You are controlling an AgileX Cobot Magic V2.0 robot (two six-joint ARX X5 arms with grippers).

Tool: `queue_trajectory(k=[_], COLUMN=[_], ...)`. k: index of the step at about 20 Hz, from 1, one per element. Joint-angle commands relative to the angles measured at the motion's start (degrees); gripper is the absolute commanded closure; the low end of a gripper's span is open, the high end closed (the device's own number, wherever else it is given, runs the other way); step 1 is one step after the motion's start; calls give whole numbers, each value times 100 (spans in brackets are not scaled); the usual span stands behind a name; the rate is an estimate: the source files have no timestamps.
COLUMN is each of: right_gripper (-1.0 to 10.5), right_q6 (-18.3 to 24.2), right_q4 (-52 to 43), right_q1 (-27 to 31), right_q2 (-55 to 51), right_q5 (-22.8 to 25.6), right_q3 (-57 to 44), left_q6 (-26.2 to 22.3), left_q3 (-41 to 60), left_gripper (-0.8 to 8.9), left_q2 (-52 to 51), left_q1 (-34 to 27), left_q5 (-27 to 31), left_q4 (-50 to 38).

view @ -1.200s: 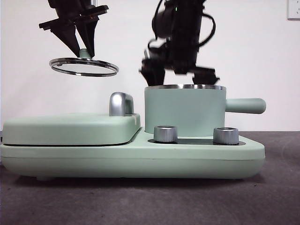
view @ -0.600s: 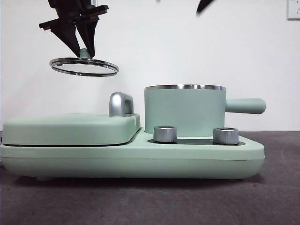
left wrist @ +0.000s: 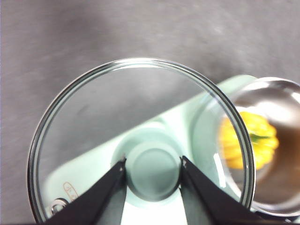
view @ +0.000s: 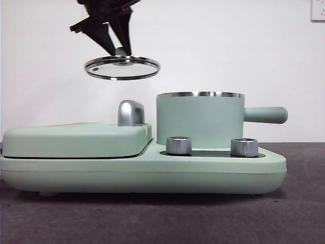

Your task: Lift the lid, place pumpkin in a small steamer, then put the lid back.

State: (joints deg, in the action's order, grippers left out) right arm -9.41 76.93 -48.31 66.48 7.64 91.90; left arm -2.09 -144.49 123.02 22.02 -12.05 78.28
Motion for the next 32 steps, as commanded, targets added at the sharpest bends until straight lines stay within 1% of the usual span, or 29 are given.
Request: queue_trajectory(k=[1, 6, 9, 12, 14, 17, 18, 20, 21, 23, 25, 32], right_gripper=[361, 361, 361, 361, 361, 360, 360, 361, 360, 360, 361, 361], right_q6=[-444, -870, -1008, -1185, -1274, -1283, -1287, -1322, -1370, -1414, -1423, -1423], right_q4=[291, -1499, -1969, -1987, -1943, -1941, -1937, -1858, -1812, -1735, -1659, -1644], right_q1=[-72, -74, -72, -68, -68, -68, -68, -66, -66, -66, -63, -63], right_q2=[-439, -1912, -2747, -3473, -3834, -4205, -4299, -4435, -4472, -4500, -4503, -4500], right_q5=[188, 146, 321, 789, 1102, 1403, 1473, 1502, 1502, 1508, 1508, 1510], right_q3=[-498, -1989, -2697, -3106, -3171, -3171, -3171, -3171, -3171, -3171, -3171, -3171], left_q6=[26, 20, 13, -31, -31, -31, -33, -179, -199, -199, -203, -243], left_q3=[-232, -227, -223, -223, -223, -219, -219, -219, -219, -219, -219, -201], left_gripper=[701, 701, 701, 701, 701, 706, 733, 789, 798, 798, 798, 799], left_q2=[2, 2, 4, 44, 142, 328, 387, 503, 542, 603, 619, 629], left_q1=[302, 949, 1281, 1556, 1683, 1834, 1862, 1908, 1915, 1915, 1915, 1928], left_q5=[-57, -57, -55, -52, -52, -50, -50, -44, -39, 20, 304, 332], left_q4=[-103, -203, -275, -334, -326, -365, -385, -428, -450, -496, -529, -588])
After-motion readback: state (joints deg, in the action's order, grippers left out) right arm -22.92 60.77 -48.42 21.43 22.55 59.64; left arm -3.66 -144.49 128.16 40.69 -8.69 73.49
